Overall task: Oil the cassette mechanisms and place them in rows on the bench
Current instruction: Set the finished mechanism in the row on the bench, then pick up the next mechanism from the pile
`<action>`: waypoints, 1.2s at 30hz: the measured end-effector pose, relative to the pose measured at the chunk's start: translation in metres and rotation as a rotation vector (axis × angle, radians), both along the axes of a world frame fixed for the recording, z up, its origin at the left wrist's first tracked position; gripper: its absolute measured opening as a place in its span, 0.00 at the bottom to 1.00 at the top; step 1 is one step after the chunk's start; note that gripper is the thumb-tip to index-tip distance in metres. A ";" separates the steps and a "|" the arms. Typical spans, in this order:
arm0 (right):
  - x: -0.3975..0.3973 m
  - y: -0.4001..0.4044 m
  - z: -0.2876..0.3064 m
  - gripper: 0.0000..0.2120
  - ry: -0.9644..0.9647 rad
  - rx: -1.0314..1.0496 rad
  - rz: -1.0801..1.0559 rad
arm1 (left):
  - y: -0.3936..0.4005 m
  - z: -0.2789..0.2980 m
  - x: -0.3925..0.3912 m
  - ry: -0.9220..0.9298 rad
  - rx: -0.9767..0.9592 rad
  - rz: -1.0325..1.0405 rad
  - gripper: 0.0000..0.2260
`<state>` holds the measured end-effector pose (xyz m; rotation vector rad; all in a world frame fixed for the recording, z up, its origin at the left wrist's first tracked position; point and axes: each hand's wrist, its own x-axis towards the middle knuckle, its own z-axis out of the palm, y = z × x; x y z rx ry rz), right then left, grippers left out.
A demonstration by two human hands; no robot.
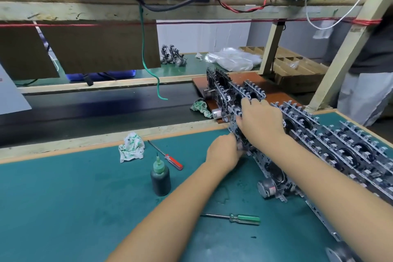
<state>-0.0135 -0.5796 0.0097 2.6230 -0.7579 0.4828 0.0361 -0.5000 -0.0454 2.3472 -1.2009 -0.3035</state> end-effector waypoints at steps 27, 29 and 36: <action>0.057 0.374 -0.031 0.09 0.206 0.915 1.045 | 0.457 0.018 0.011 -0.342 -0.081 0.726 0.08; 0.066 0.407 -0.033 0.14 0.212 0.966 1.109 | 0.482 0.024 0.008 -0.474 -0.121 0.870 0.09; 0.085 0.481 -0.039 0.19 0.158 0.901 1.117 | 0.523 0.025 0.017 -0.400 -0.196 1.350 0.24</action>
